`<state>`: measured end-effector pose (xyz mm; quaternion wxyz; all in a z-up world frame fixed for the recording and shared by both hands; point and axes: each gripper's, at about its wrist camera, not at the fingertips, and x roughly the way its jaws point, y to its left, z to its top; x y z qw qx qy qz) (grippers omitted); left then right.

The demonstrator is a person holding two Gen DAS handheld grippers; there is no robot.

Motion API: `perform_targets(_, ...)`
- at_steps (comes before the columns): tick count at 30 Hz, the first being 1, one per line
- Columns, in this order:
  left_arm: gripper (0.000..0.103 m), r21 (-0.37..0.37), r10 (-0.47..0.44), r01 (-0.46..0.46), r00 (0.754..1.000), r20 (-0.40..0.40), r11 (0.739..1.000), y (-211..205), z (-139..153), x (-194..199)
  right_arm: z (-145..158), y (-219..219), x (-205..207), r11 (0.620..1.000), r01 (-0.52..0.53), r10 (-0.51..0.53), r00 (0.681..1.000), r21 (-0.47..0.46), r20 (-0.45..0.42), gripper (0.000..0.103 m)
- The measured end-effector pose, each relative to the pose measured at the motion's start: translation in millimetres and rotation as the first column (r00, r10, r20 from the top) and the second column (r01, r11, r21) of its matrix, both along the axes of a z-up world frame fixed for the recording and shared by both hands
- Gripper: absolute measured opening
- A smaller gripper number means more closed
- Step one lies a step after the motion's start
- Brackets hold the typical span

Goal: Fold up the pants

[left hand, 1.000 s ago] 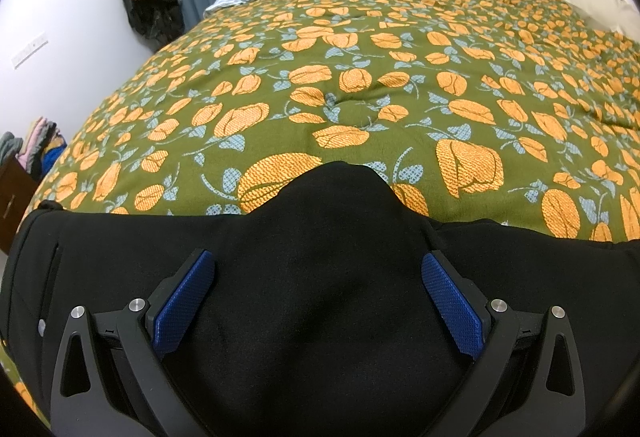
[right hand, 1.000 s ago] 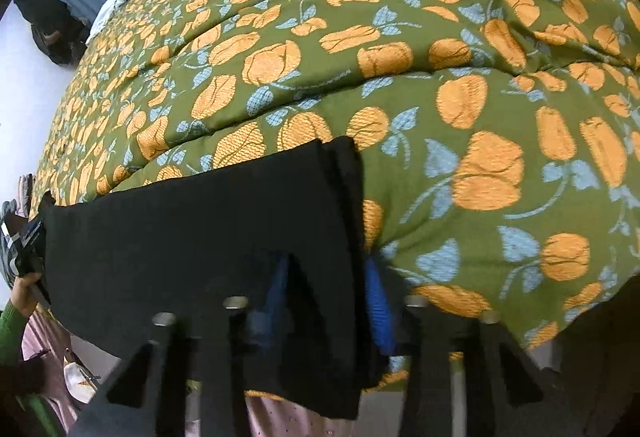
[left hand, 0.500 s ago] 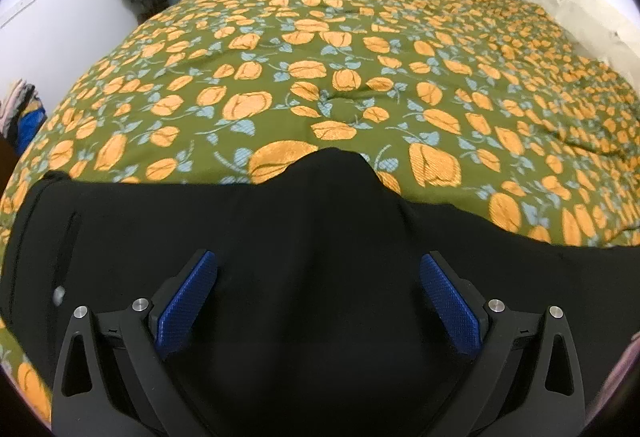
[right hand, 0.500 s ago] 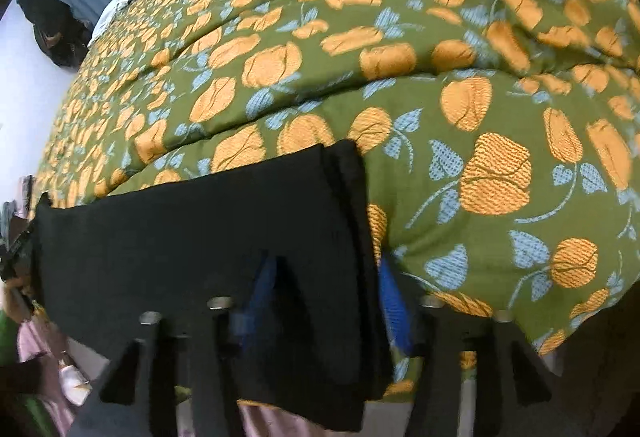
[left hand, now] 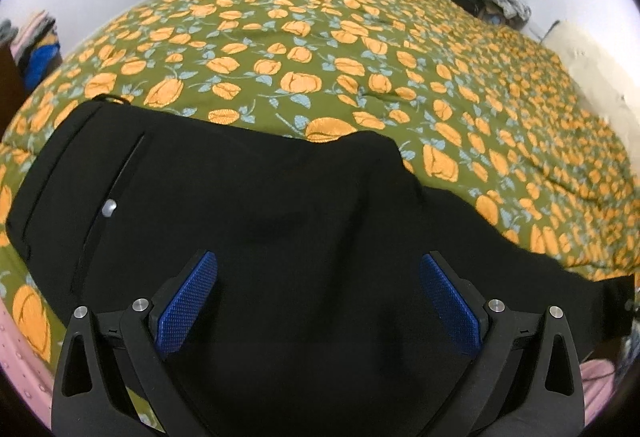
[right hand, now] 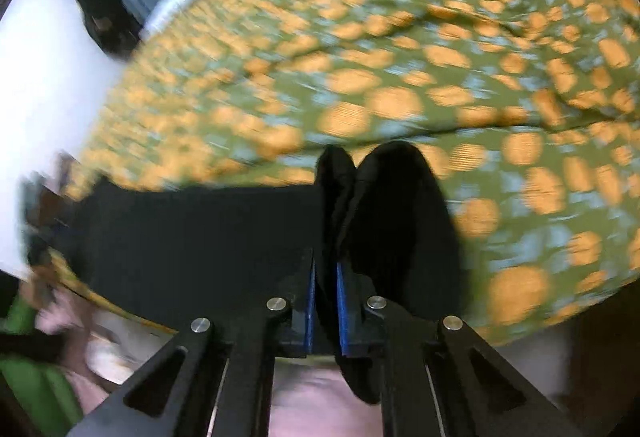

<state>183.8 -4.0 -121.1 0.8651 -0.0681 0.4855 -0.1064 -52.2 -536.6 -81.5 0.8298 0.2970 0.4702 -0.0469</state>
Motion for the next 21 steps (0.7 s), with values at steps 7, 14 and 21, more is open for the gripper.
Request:
perform_targets(7,0.102,-0.044,0.027,-0.026,0.999,0.026,0.999,13,10,-8,13,113,62,0.950,-0.077,-0.006,0.965,0.304,0.263,0.010)
perform_targets(14,0.102,-0.083,0.070,-0.067,0.997,0.035,0.994,38,21,-20,-9,267,167,0.901,-0.242,0.131,0.943,0.359,0.306,0.010)
perform_targets(21,0.102,-0.093,0.144,-0.138,0.988,0.058,0.986,66,25,-24,-69,409,235,0.847,-0.414,0.340,0.904,0.334,0.259,0.018)
